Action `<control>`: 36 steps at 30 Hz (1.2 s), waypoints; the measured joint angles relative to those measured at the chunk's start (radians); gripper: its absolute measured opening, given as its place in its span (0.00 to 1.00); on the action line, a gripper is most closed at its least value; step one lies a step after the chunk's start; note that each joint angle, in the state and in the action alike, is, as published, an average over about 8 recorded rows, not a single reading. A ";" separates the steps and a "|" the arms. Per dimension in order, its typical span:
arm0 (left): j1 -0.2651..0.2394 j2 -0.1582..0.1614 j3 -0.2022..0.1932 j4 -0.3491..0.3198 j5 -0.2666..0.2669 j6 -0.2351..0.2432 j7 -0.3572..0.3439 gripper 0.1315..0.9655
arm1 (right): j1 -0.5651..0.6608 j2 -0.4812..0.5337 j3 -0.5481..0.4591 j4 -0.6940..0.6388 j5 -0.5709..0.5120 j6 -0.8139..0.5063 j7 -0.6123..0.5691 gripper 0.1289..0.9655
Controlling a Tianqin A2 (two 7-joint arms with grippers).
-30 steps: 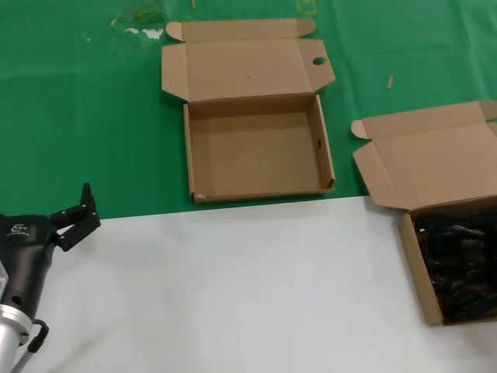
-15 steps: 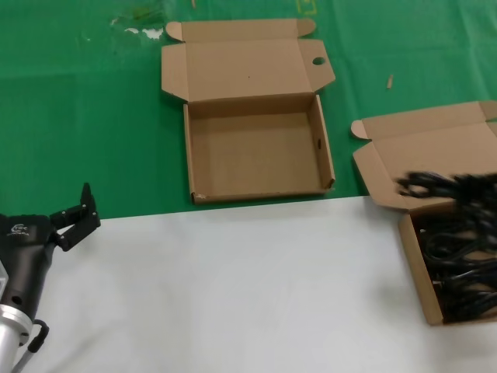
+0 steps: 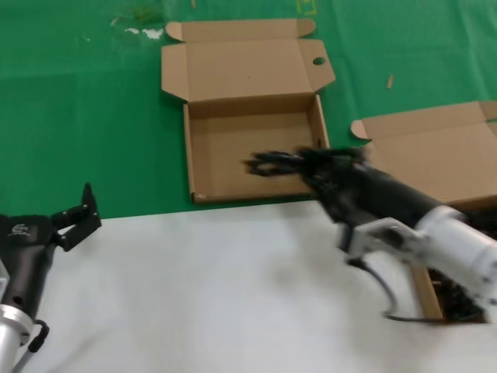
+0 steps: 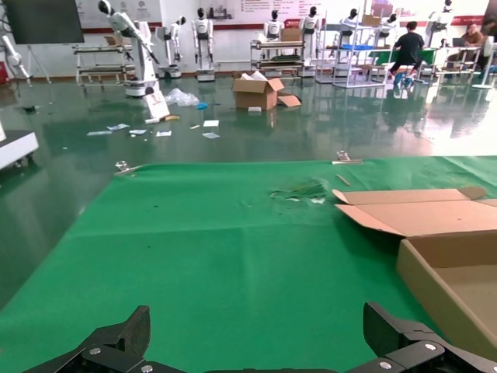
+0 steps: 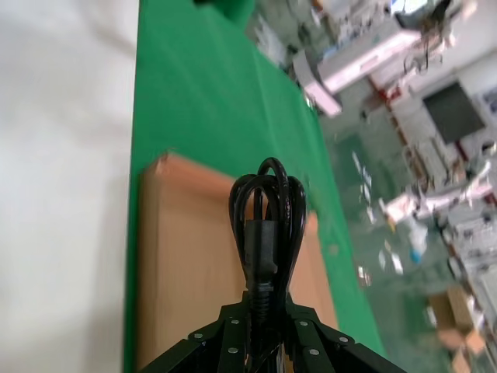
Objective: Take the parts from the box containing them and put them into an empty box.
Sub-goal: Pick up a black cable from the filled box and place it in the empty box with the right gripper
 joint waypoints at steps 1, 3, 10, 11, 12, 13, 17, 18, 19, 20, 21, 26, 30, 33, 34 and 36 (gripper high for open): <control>0.000 0.000 0.000 0.000 0.000 0.000 0.000 1.00 | 0.034 -0.024 -0.027 -0.033 0.007 0.008 -0.029 0.08; 0.000 0.000 0.000 0.000 0.000 0.000 0.000 1.00 | 0.097 -0.068 -0.075 -0.100 0.022 0.023 -0.085 0.08; 0.000 0.000 0.000 0.000 0.000 0.000 0.000 1.00 | 0.273 -0.173 -0.187 -0.332 0.099 0.073 -0.280 0.08; 0.000 0.000 0.000 0.000 0.000 0.000 0.000 1.00 | 0.292 -0.182 -0.196 -0.362 0.113 0.079 -0.307 0.08; 0.000 0.000 0.000 0.000 0.000 0.000 0.000 1.00 | 0.310 -0.190 -0.204 -0.390 0.127 0.084 -0.332 0.08; 0.000 0.000 0.000 0.000 0.000 0.000 0.000 1.00 | 0.326 -0.198 -0.211 -0.415 0.141 0.089 -0.357 0.08; 0.000 0.000 0.000 0.000 0.000 0.000 0.000 1.00 | 0.367 -0.217 -0.224 -0.481 0.183 0.099 -0.423 0.08; 0.000 0.000 0.000 0.000 0.000 0.000 0.000 1.00 | 0.373 -0.220 -0.225 -0.489 0.190 0.100 -0.432 0.08; 0.000 0.000 0.000 0.000 0.000 0.000 0.000 1.00 | 0.376 -0.221 -0.226 -0.494 0.194 0.101 -0.438 0.08; 0.000 0.000 0.000 0.000 0.000 0.000 0.000 1.00 | 0.378 -0.222 -0.226 -0.497 0.197 0.101 -0.442 0.09; 0.000 0.000 0.000 0.000 0.000 0.000 0.000 1.00 | 0.380 -0.223 -0.227 -0.499 0.198 0.102 -0.444 0.09; 0.000 0.000 0.000 0.000 0.000 0.000 0.000 1.00 | 0.381 -0.224 -0.227 -0.501 0.200 0.102 -0.445 0.09; 0.000 0.000 0.000 0.000 0.000 0.000 0.000 1.00 | 0.381 -0.224 -0.227 -0.501 0.200 0.102 -0.445 0.12; 0.000 0.000 0.000 0.000 0.000 0.000 0.000 1.00 | 0.381 -0.224 -0.227 -0.501 0.200 0.102 -0.446 0.15; 0.000 0.000 0.000 0.000 0.000 0.000 0.000 1.00 | 0.381 -0.224 -0.227 -0.501 0.200 0.102 -0.446 0.16; 0.000 0.000 0.000 0.000 0.000 0.000 0.000 1.00 | 0.381 -0.224 -0.227 -0.501 0.200 0.102 -0.446 0.18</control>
